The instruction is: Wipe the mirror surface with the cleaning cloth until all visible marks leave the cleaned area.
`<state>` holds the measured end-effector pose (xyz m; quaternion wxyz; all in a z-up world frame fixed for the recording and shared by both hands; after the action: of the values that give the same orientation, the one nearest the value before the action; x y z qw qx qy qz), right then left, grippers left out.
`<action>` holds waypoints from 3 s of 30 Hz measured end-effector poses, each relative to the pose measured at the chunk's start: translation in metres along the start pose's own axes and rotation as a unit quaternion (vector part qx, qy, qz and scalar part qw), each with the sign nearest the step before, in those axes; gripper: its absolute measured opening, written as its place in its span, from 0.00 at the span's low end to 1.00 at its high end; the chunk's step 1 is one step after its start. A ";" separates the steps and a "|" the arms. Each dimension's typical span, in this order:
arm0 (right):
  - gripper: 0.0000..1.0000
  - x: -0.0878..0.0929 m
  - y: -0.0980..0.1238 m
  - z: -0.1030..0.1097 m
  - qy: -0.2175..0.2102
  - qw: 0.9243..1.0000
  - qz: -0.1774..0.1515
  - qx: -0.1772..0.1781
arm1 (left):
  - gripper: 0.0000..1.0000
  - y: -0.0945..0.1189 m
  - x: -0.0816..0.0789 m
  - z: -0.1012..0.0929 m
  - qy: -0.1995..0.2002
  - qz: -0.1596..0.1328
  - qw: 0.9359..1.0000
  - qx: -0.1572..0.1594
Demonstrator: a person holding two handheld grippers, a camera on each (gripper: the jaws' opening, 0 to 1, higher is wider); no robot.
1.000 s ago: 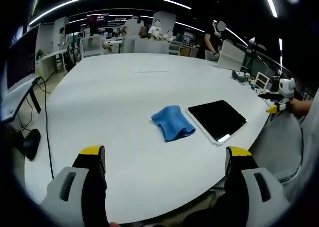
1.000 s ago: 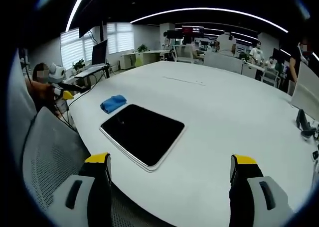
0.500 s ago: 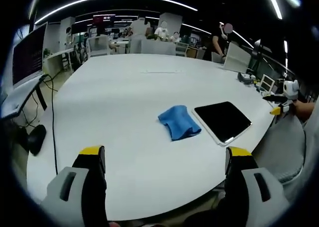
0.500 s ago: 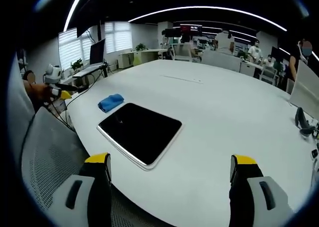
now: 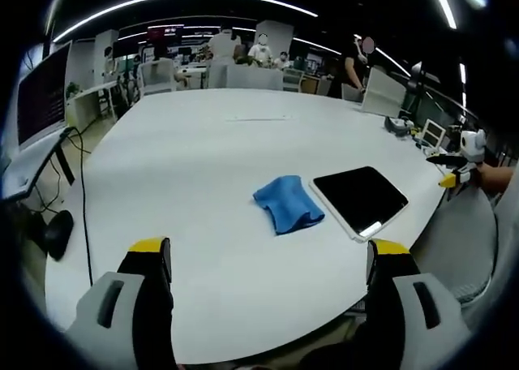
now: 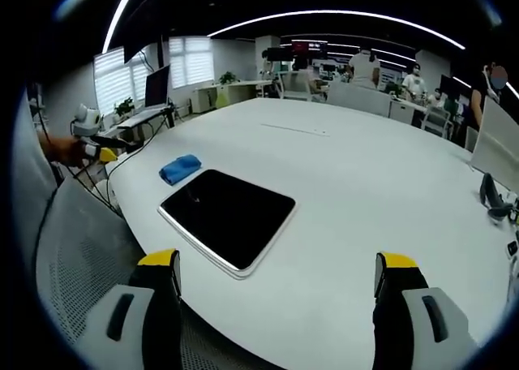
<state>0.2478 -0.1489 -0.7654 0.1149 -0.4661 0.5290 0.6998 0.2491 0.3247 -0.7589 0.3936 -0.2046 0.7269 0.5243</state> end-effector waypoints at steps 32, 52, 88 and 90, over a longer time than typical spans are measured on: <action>0.99 -0.003 0.002 0.000 -0.029 0.999 -0.013 -0.007 | 0.99 -0.050 -0.092 -0.017 0.161 0.083 0.982 0.059; 0.99 -0.004 0.002 -0.001 -0.027 0.999 -0.021 -0.002 | 0.84 -0.091 -0.112 -0.019 0.148 0.124 0.981 0.036; 0.99 -0.001 0.000 -0.001 -0.029 0.999 -0.013 -0.011 | 0.07 -0.162 -0.027 -0.023 0.054 0.260 0.963 -0.039; 0.99 -0.003 0.001 -0.003 -0.040 0.999 -0.020 -0.013 | 0.06 -0.161 -0.025 -0.023 0.053 0.259 0.964 -0.038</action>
<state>0.2498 -0.1513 -0.7625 0.1438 -0.4499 0.5049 0.7225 0.3700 0.2413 -0.8324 0.1975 -0.0519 0.7542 0.6240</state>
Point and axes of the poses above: the point that each gripper's makers call its tool centre point, and the gripper's own axes: y roughly backward along the fingers, z roughly to its left, x roughly out of its underside, the point moved 4 cm from there along y, roughly backward along the fingers, and after that the axes turned 4 degrees about z, right-handed, at the moved point
